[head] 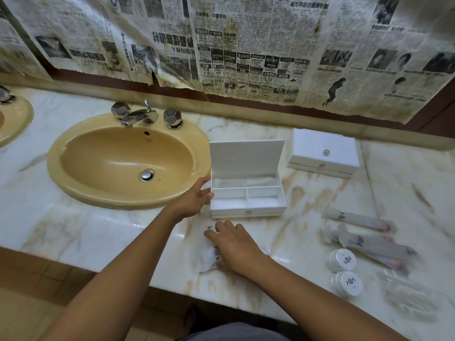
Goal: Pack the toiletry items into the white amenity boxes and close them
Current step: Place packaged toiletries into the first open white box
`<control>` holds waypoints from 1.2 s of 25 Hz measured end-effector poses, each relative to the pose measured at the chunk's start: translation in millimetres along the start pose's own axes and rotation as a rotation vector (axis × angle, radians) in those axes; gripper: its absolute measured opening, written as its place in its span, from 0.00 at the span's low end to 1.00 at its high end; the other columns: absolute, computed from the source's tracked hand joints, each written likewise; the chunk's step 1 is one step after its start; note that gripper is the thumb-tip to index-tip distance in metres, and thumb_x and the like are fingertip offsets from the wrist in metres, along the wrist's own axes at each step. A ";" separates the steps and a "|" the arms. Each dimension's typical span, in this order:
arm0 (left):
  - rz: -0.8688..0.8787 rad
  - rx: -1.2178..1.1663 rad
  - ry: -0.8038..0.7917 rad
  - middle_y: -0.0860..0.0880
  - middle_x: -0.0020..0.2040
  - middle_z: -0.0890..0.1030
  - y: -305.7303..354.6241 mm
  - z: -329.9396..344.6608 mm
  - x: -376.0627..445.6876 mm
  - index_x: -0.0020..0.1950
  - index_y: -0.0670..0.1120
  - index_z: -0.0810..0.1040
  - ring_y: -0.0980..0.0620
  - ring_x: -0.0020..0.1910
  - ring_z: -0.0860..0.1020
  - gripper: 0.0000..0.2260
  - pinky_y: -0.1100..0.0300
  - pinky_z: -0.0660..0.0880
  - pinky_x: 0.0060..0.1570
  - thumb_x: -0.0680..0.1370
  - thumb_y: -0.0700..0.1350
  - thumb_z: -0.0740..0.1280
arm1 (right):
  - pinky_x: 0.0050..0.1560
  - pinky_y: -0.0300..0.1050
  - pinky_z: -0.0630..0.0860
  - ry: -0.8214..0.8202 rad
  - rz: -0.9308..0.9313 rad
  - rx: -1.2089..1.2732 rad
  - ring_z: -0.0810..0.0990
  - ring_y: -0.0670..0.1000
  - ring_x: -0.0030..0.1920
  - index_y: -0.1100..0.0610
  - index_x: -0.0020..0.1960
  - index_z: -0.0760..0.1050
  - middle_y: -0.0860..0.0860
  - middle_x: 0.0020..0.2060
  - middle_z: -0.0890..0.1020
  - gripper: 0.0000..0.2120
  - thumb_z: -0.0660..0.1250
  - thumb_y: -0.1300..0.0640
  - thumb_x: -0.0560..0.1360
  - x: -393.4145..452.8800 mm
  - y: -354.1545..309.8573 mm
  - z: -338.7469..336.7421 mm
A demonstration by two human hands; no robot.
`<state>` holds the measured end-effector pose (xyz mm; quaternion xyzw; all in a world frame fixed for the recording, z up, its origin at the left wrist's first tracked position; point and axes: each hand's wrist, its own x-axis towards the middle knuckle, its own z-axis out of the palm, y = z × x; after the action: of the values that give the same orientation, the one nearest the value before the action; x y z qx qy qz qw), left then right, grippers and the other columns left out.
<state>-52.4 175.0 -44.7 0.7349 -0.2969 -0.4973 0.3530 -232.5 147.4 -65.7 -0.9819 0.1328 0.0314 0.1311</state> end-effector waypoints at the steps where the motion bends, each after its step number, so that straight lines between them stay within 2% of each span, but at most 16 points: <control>1: 0.000 -0.002 0.000 0.54 0.72 0.72 0.2 0.1 -0.2 0.77 0.58 0.54 0.53 0.61 0.76 0.24 0.61 0.70 0.46 0.84 0.48 0.59 | 0.39 0.46 0.66 0.013 0.000 -0.013 0.76 0.57 0.46 0.56 0.54 0.76 0.54 0.46 0.77 0.23 0.75 0.60 0.60 0.0 -1.0 0.0; 5: -0.006 0.004 -0.004 0.52 0.74 0.70 -0.2 -0.8 0.1 0.77 0.58 0.53 0.51 0.62 0.75 0.24 0.59 0.70 0.48 0.84 0.48 0.59 | 0.31 0.41 0.58 0.014 -0.001 -0.027 0.77 0.54 0.33 0.56 0.36 0.76 0.51 0.33 0.77 0.15 0.77 0.65 0.52 0.1 -2.8 -3.2; 9: -0.011 -0.002 0.006 0.52 0.73 0.71 0.1 -0.5 0.2 0.77 0.58 0.54 0.51 0.62 0.76 0.24 0.58 0.70 0.48 0.84 0.48 0.59 | 0.36 0.45 0.59 -0.063 -0.001 -0.028 0.76 0.57 0.37 0.57 0.33 0.78 0.53 0.31 0.78 0.08 0.70 0.68 0.59 1.7 -1.6 -9.5; 12: -0.012 -0.004 0.006 0.52 0.73 0.70 -0.8 -0.9 1.9 0.77 0.58 0.54 0.50 0.62 0.75 0.24 0.60 0.70 0.46 0.84 0.48 0.59 | 0.34 0.43 0.58 -0.024 0.019 -0.081 0.74 0.53 0.32 0.53 0.26 0.74 0.48 0.24 0.74 0.12 0.71 0.67 0.49 3.0 -4.6 -25.2; 17: -0.010 0.009 0.008 0.52 0.74 0.69 0.5 -0.5 2.0 0.78 0.58 0.54 0.51 0.62 0.75 0.25 0.60 0.70 0.46 0.84 0.48 0.59 | 0.35 0.44 0.57 0.067 0.108 -0.083 0.74 0.55 0.35 0.55 0.33 0.79 0.50 0.31 0.78 0.10 0.69 0.69 0.61 20.0 5.3 -48.8; 20: -0.013 0.017 0.008 0.52 0.74 0.69 -0.2 -2.5 1.9 0.78 0.58 0.54 0.52 0.61 0.75 0.25 0.57 0.71 0.51 0.83 0.47 0.60 | 0.39 0.46 0.59 0.105 0.122 -0.091 0.74 0.56 0.45 0.57 0.45 0.81 0.53 0.42 0.79 0.11 0.64 0.68 0.70 29.5 15.4 -69.0; 24: -0.010 0.039 -0.001 0.50 0.68 0.74 -1.5 -3.0 1.9 0.77 0.55 0.55 0.59 0.49 0.76 0.26 0.60 0.70 0.44 0.83 0.36 0.57 | 0.38 0.46 0.61 0.138 0.195 -0.093 0.74 0.56 0.48 0.59 0.48 0.80 0.54 0.45 0.77 0.12 0.62 0.69 0.72 38.2 28.4 -86.6; 28: -0.011 0.014 -0.003 0.52 0.72 0.72 -4.3 -3.8 5.4 0.77 0.58 0.55 0.51 0.63 0.76 0.24 0.57 0.71 0.49 0.83 0.48 0.59 | 0.36 0.44 0.66 0.123 0.273 -0.010 0.77 0.56 0.45 0.60 0.46 0.79 0.54 0.44 0.78 0.12 0.60 0.70 0.71 52.8 41.2 -82.5; 30: -0.019 0.009 0.001 0.52 0.73 0.71 -6.0 -4.2 6.7 0.77 0.58 0.55 0.51 0.64 0.76 0.24 0.57 0.71 0.50 0.83 0.50 0.59 | 0.38 0.44 0.68 0.060 0.291 0.018 0.78 0.57 0.43 0.60 0.46 0.79 0.55 0.44 0.79 0.12 0.60 0.70 0.70 58.9 43.1 -77.9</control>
<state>-45.8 174.1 -52.0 0.7395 -0.2918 -0.4991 0.3449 -185.3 71.7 -7.0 -0.9516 0.2779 0.0197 0.1298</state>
